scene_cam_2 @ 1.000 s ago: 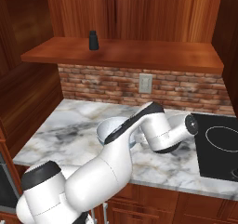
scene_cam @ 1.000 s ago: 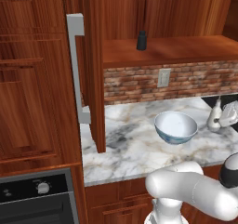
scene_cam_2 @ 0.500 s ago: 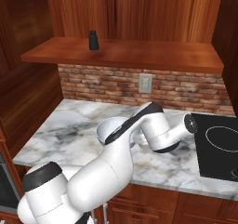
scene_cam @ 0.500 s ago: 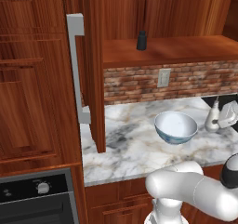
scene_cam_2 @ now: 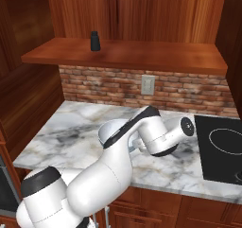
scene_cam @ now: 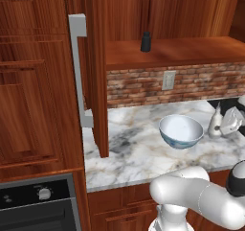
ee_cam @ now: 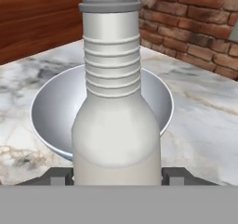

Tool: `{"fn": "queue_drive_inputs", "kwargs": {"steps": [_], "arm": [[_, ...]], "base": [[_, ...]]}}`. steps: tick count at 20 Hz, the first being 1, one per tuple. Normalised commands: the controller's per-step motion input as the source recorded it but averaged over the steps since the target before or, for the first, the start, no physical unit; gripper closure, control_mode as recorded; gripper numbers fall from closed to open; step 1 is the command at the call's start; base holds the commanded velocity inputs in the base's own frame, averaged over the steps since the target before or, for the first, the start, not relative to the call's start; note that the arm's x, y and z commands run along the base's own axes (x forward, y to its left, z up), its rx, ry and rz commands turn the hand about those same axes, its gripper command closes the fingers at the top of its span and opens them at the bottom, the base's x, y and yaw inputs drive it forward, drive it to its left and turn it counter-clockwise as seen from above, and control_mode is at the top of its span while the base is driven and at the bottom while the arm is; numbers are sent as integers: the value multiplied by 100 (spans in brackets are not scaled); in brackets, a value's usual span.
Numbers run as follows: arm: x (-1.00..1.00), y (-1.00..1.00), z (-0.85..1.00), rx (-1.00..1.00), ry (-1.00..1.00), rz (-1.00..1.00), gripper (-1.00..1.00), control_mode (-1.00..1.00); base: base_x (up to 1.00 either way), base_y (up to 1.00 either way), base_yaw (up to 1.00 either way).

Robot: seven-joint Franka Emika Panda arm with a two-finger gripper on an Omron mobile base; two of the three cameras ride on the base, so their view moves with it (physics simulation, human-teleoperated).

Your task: Retrieve the bottle and the shaker from the cabinet and place them next to the mixing bowl on the counter. Then add garlic from the fridge to the mixing bowl.

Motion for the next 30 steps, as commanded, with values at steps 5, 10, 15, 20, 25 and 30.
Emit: {"fn": "queue_drive_inputs", "kwargs": {"steps": [5, 10, 15, 20, 25, 30], "arm": [[5, 0, -33, -2, 0, 0, 100, -100], [0, 0, -15, -1, 0, 0, 100, -100], [4, 0, -21, 0, 0, 0, 100, -100], [7, 0, -25, 0, 0, 0, 100, -100], [1, 0, -28, 0, 0, 0, 100, -100], [0, 0, -11, 0, -1, 0, 100, -100]], "base": [[0, 0, 0], [0, 0, 0], [0, 0, 0], [0, 0, 0], [0, 0, 0], [0, 0, 0]]}}
